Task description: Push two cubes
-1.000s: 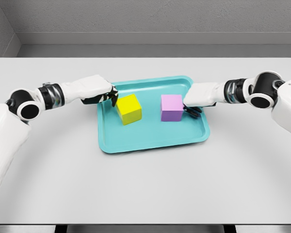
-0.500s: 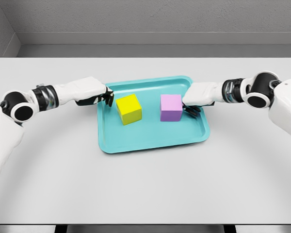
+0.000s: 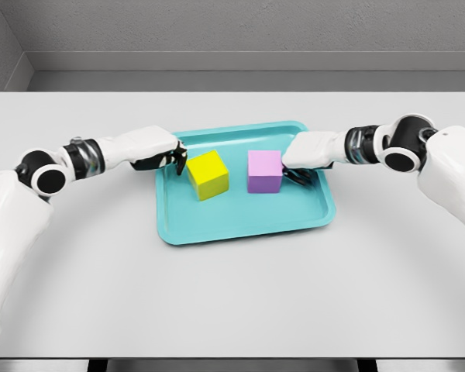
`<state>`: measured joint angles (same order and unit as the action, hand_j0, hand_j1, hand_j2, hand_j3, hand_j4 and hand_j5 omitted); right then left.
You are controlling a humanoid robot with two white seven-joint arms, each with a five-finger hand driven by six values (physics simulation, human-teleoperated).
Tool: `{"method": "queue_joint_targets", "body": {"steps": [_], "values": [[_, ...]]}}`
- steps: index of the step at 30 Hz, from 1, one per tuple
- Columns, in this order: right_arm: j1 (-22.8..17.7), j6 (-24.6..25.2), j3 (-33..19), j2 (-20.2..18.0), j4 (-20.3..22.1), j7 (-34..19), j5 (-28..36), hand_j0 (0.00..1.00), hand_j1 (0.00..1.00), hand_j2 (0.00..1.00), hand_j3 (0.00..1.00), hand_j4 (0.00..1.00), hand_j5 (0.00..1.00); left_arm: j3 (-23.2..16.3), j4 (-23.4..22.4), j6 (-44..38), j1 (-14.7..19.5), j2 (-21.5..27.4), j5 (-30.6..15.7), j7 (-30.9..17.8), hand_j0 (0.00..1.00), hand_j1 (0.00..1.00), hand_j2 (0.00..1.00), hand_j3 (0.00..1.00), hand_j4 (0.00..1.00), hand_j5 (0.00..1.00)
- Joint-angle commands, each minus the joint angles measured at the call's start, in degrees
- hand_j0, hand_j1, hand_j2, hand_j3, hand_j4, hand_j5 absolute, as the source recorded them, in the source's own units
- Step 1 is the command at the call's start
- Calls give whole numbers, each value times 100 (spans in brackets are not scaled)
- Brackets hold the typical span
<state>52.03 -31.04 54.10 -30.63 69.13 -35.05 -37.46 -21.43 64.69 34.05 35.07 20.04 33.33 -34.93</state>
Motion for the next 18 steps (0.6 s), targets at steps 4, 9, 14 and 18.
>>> {"method": "queue_joint_targets", "body": {"steps": [4, 9, 14, 18], "values": [[0, -24, 13, 40, 4, 5, 2, 12, 12, 12, 12, 12, 12, -46, -9, 95, 9, -149, 121, -7, 35, 35, 35, 35, 35, 35], [0, -24, 4, 49, 4, 5, 2, 12, 12, 12, 12, 12, 12, -46, -18, 95, 18, -176, 130, -7, 35, 35, 35, 35, 35, 35], [0, -24, 4, 49, 4, 5, 2, 12, 12, 12, 12, 12, 12, -11, 0, 95, 9, -61, 59, -7, 35, 35, 35, 35, 35, 35], [17, -24, 4, 22, -76, 5, 10, 12, 12, 12, 12, 12, 12, 16, 44, 95, 9, 97, -81, -7, 35, 35, 35, 35, 35, 35]]}}
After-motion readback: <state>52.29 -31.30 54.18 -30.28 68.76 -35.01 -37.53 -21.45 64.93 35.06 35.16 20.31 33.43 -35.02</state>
